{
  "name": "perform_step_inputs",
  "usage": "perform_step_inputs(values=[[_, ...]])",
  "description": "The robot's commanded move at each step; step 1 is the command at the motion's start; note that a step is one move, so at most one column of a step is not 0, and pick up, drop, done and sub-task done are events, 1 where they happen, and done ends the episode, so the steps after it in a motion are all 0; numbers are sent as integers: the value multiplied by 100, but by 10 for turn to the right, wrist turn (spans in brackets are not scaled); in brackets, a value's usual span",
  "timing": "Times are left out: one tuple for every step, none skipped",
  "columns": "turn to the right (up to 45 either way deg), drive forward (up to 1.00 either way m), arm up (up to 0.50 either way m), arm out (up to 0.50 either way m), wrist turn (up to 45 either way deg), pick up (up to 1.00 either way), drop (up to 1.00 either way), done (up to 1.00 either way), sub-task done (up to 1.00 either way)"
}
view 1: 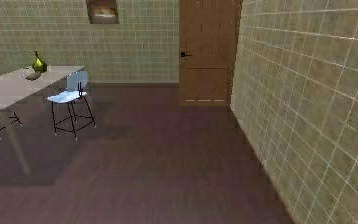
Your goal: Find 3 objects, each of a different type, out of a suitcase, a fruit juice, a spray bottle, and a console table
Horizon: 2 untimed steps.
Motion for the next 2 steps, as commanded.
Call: perform_step_inputs(values=[[-450, 0, 0, 0, 0, 0, 0, 0, 0], [-390, 0, 0, 0, 0, 0, 0, 0, 0]])
